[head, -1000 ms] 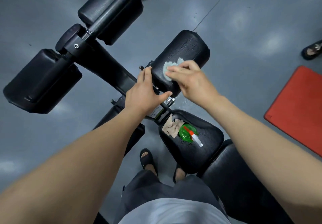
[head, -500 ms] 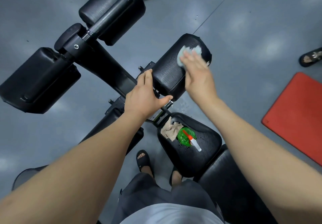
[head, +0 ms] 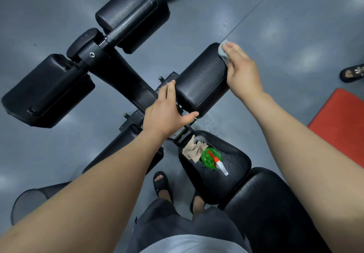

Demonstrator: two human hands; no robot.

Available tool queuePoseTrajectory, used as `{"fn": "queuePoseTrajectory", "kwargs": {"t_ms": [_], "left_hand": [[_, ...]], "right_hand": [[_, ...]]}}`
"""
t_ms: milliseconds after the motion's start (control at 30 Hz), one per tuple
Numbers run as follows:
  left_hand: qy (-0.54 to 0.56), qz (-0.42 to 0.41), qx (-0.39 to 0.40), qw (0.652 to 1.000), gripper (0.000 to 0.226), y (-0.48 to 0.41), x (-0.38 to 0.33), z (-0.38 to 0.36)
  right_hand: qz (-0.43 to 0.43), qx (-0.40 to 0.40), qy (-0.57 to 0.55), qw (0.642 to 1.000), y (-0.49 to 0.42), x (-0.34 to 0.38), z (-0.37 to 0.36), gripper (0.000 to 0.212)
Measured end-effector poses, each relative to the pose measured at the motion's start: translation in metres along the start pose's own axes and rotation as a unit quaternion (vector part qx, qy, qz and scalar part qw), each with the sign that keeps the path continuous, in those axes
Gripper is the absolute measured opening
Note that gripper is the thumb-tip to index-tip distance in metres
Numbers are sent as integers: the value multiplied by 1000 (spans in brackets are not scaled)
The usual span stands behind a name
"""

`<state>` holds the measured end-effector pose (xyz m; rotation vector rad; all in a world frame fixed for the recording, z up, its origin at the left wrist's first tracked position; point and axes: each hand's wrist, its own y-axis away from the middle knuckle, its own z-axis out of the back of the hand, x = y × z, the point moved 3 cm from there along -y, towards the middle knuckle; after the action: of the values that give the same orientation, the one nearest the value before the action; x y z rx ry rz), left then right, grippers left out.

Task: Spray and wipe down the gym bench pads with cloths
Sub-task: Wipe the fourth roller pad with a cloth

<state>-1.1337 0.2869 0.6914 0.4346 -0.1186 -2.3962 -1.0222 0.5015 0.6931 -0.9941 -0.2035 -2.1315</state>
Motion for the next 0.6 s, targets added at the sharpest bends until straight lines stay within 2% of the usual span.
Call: {"fn": "queuePoseTrajectory", "kwargs": {"t_ms": [167, 333, 433, 600], "left_hand": [[19, 6, 1, 1000, 116, 0, 1, -1], [26, 11, -4, 1000, 116, -1, 0, -2], [33, 8, -12, 999, 116, -1, 0, -1], [42, 2, -18, 999, 113, 0, 0, 0]], "right_hand": [[-29, -60, -64, 996, 23, -9, 2, 38], [-55, -76, -23, 995, 19, 1, -3, 38], [26, -28, 2, 999, 34, 26, -25, 42], [147, 119, 48, 981, 74, 45, -29, 50]]}}
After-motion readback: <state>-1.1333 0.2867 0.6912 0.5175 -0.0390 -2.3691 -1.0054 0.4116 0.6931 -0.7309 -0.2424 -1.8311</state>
